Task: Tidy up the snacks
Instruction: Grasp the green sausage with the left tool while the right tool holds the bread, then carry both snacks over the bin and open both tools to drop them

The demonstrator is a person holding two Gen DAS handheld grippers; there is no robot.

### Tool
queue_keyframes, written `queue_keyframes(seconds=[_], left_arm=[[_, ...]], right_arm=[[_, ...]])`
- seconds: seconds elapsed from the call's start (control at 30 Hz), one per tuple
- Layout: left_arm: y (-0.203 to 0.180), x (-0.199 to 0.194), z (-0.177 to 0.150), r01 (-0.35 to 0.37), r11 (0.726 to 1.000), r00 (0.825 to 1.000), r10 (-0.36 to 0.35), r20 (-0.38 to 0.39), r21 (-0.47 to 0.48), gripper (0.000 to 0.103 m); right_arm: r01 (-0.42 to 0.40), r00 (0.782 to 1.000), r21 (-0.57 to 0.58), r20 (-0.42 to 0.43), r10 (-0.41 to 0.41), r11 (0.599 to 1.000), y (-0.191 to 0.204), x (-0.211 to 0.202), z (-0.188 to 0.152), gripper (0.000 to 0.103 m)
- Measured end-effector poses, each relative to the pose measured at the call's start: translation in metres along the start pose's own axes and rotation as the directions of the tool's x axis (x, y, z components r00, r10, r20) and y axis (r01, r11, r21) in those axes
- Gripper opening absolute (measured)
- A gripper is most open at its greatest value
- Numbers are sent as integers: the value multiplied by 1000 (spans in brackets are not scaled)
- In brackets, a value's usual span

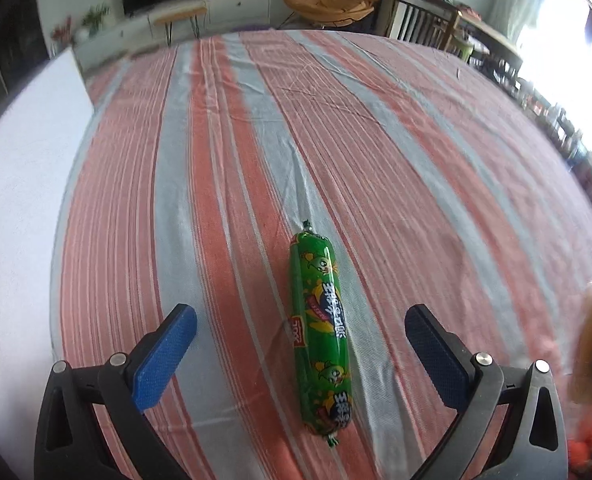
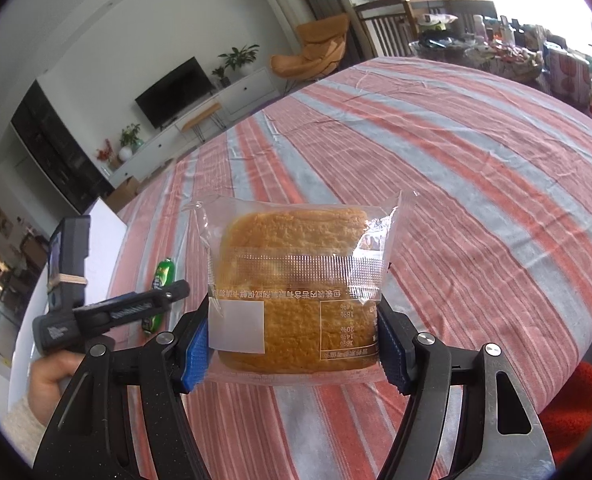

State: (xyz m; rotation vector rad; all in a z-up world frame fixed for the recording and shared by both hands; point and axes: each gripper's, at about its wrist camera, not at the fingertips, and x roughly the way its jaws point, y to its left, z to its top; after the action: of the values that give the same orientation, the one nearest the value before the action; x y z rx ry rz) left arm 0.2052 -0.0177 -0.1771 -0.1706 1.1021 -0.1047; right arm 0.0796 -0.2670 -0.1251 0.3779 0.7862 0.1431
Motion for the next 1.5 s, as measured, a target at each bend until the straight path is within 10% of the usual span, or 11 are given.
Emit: queue_keyframes(seconds=[0.17,0.37,0.5,0.63,1.03,1.27,1.5], left_arm=[[15,-9,7,21,996,1000,-20,12,-90,102],[-21,-3,-9,-95,989,995,97,-15,117,95],[-31,-3,-19,-124,982,992,125,2,144,72],[-38,-8,-21,-120,980,993,119,18,160,23],[-24,-57,-37,34,998,994,-39,104,49,22],[-5,-150,-52,196,980,957,-194,213,12,22],[78,-257,-62,225,971,906,-175,386,-87,22]], right_arm=[[-2,1000,0,-11,2,1000,0,3,-1,71],[-2,1000,-3,-2,2,1000,0,0,-1,72],[-4,1000,-2,6,4,1000,0,-2,-1,72],[-5,1000,-1,9,5,1000,-1,-4,-1,72],[-9,1000,-12,21,10,1000,3,-8,0,72],[-29,1000,-96,10,30,995,29,-23,3,72],[-329,944,-216,-92,317,919,160,-42,18,72]])
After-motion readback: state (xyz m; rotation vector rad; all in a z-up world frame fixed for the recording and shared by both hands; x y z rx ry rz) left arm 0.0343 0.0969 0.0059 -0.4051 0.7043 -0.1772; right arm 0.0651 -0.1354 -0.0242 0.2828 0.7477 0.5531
